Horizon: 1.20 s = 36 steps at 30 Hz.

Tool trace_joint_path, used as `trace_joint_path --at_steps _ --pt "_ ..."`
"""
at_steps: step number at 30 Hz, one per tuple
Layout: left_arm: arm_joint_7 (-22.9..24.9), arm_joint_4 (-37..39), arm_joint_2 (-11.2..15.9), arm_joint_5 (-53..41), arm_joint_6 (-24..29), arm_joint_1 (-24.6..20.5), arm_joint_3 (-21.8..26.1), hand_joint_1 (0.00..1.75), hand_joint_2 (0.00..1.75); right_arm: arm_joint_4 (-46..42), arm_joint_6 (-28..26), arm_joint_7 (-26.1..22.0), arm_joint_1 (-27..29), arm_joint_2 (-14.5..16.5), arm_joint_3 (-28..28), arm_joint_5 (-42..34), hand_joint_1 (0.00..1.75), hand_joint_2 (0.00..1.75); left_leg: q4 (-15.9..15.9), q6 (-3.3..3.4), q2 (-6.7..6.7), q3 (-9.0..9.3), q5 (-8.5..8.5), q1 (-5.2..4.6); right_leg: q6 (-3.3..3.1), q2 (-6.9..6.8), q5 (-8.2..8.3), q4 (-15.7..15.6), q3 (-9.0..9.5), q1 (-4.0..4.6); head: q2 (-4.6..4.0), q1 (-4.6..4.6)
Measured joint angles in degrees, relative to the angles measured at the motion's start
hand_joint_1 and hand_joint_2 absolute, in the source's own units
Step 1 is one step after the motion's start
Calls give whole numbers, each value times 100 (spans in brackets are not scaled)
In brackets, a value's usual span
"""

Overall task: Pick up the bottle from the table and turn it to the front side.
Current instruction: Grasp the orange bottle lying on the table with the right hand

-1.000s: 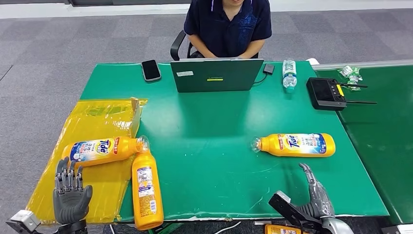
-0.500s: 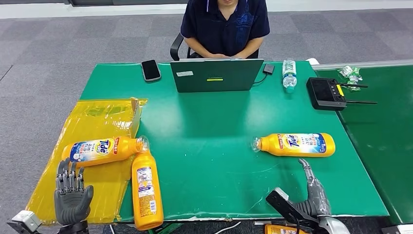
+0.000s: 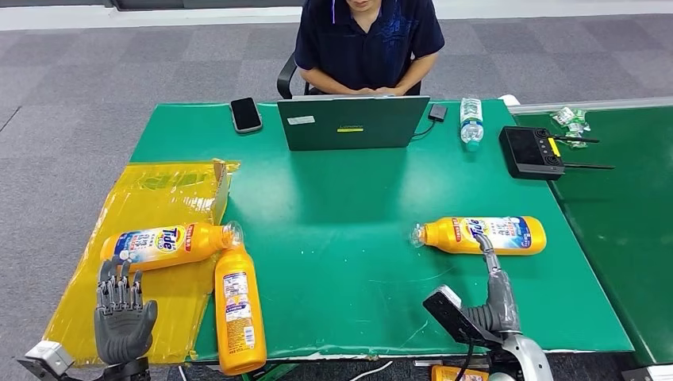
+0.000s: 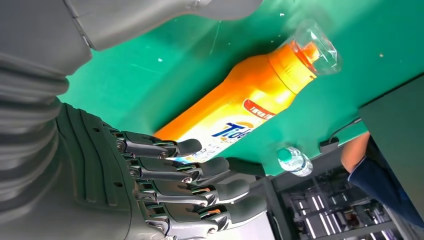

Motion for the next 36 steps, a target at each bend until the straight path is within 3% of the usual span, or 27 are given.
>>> trace_joint_path --at_steps 6,14,30,36 --pt "18 -2 -31 0 19 -20 0 0 175 139 -197 -298 -95 413 -254 -273 0 175 0 -3 0 0 -2 0 -1 1 -2 0 -1 1 0 0" --pt "26 -4 -58 8 28 -21 0 0 175 193 -187 -332 -165 785 -368 -259 0 175 0 -3 0 0 -2 0 -2 1 -2 1 0 0 0 0" --pt "37 -7 -61 20 28 -24 0 0 175 194 -140 -278 -184 905 -386 -164 0 175 0 -5 0 0 -4 1 -3 1 -3 1 -1 1 0 0" --pt "77 -9 -65 73 19 -34 0 0 175 164 171 169 -206 880 -386 359 0 175 0 -4 0 0 -4 0 -3 1 -3 1 0 0 0 0"
